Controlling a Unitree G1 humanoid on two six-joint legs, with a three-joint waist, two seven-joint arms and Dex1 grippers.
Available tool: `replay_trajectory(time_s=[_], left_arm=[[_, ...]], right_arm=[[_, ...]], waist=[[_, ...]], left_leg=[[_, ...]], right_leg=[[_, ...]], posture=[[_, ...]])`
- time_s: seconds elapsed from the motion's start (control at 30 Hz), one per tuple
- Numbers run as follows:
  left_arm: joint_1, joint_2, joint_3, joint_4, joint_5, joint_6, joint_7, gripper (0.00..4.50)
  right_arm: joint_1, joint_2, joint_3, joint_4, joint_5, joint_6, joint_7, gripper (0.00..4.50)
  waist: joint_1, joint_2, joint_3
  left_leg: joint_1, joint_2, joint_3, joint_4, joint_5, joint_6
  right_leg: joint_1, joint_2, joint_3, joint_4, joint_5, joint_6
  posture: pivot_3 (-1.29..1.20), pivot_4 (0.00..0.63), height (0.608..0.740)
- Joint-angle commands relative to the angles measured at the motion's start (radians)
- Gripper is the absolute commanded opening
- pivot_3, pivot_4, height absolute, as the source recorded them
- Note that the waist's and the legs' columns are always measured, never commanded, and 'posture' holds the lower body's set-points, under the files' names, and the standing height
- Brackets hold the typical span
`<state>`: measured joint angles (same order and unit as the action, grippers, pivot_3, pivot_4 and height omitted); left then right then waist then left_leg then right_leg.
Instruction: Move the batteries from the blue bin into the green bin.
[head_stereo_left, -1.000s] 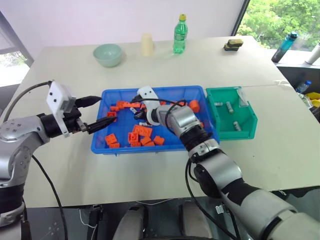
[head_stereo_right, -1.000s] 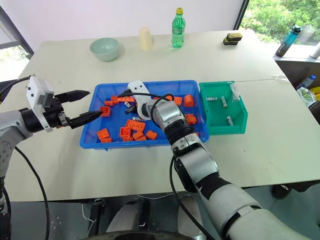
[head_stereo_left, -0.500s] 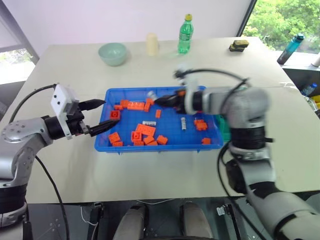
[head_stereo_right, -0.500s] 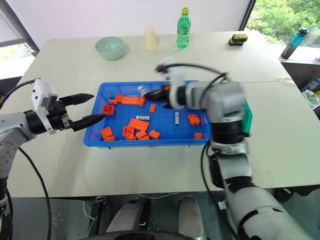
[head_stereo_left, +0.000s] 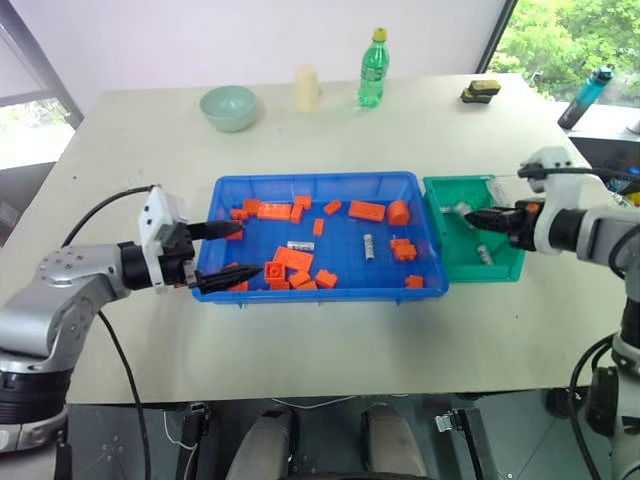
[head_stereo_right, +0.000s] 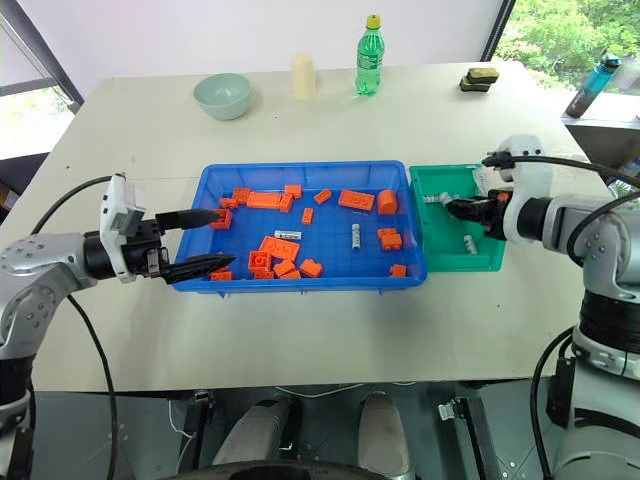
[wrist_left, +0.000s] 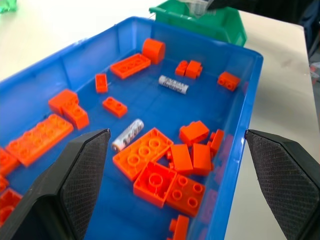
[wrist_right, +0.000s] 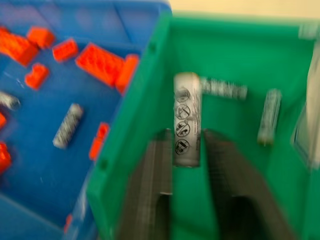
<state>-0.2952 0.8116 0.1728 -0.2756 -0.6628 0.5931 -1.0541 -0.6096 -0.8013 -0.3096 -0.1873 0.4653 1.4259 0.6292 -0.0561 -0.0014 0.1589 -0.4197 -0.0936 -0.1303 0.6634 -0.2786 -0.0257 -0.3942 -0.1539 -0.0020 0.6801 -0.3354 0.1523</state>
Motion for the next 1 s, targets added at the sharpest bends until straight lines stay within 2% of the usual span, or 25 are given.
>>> replay_trajectory(time_s=[0.03, 0.1, 0.23, 0.37, 0.5, 0.57, 0.67, 0.77, 1.0], left_arm=[[-0.040, 0.006, -0.002, 0.003, -0.002, -0.023, -0.022, 4.50], [-0.056, 0.002, -0.005, 0.004, -0.005, -0.021, -0.025, 4.50], [-0.063, 0.005, -0.001, -0.005, -0.016, -0.011, -0.026, 4.50], [-0.063, 0.011, -0.008, -0.007, -0.009, -0.013, -0.037, 4.50], [-0.068, 0.012, -0.015, -0.011, -0.006, -0.014, -0.037, 4.50], [-0.069, 0.012, -0.017, -0.014, -0.003, -0.016, -0.035, 4.50], [-0.044, 0.014, -0.006, -0.044, -0.004, -0.018, -0.021, 4.50], [-0.028, 0.013, 0.002, -0.062, -0.003, -0.019, -0.001, 4.50], [-0.006, 0.011, 0.022, -0.090, -0.014, -0.015, 0.044, 4.50]], right_arm=[[0.032, -0.041, 0.009, -0.047, -0.020, -0.089, -0.017, 2.89], [0.036, -0.067, 0.037, -0.042, -0.030, -0.148, -0.002, 3.89], [-0.065, -0.101, 0.113, -0.050, 0.016, -0.280, 0.120, 3.89], [-0.205, -0.041, 0.270, -0.017, 0.025, -0.405, 0.242, 3.89], [-0.304, 0.071, 0.513, 0.085, -0.105, -0.622, 0.329, 3.89], [-0.336, 0.130, 0.575, 0.168, -0.148, -0.700, 0.352, 3.89], [-0.400, 0.268, 0.661, 0.399, -0.237, -0.843, 0.348, 3.89], [-0.420, 0.330, 0.707, 0.533, -0.312, -0.962, 0.363, 3.89], [-0.402, 0.440, 0.745, 0.670, -0.408, -1.114, 0.376, 3.89]], waist=[[0.004, 0.000, 0.000], [0.010, 0.000, 0.000], [0.010, 0.000, 0.000], [0.000, 0.000, 0.000], [-0.004, 0.000, 0.000], [-0.001, 0.000, 0.000], [-0.006, 0.000, 0.000], [-0.010, 0.000, 0.000], [-0.017, 0.000, 0.000]], left_leg=[[0.000, 0.000, 0.000, 0.000, 0.000, 0.000], [0.000, 0.000, 0.000, 0.001, 0.000, 0.000], [0.000, -0.001, 0.000, 0.001, 0.000, 0.000], [0.000, 0.002, 0.001, 0.000, 0.000, 0.000], [0.000, 0.002, 0.000, 0.000, 0.000, 0.000], [0.000, 0.002, -0.001, 0.000, 0.000, 0.000], [0.000, 0.001, -0.002, 0.000, 0.000, 0.000], [0.000, 0.001, -0.003, 0.000, 0.000, 0.000], [-0.001, 0.001, -0.005, 0.000, 0.000, -0.001]], right_leg=[[0.000, 0.000, 0.000, 0.000, 0.000, 0.000], [0.000, 0.000, 0.000, 0.000, 0.000, 0.000], [0.000, 0.000, 0.000, -0.001, 0.000, 0.000], [0.001, 0.002, 0.000, -0.008, 0.000, 0.000], [0.003, 0.002, -0.001, -0.010, 0.000, 0.000], [0.003, 0.002, -0.001, -0.010, 0.000, 0.000], [0.003, 0.002, -0.001, -0.010, 0.000, 0.000], [0.002, 0.002, -0.001, -0.009, 0.000, 0.000], [0.002, 0.003, -0.001, -0.009, 0.000, 0.000]], posture=[[0.00, 0.150, 0.727], [0.00, 0.150, 0.727], [0.00, 0.150, 0.727], [0.00, 0.150, 0.727], [0.00, 0.150, 0.727], [0.00, 0.150, 0.727], [0.00, 0.150, 0.727], [0.00, 0.150, 0.727], [0.00, 0.150, 0.727]])
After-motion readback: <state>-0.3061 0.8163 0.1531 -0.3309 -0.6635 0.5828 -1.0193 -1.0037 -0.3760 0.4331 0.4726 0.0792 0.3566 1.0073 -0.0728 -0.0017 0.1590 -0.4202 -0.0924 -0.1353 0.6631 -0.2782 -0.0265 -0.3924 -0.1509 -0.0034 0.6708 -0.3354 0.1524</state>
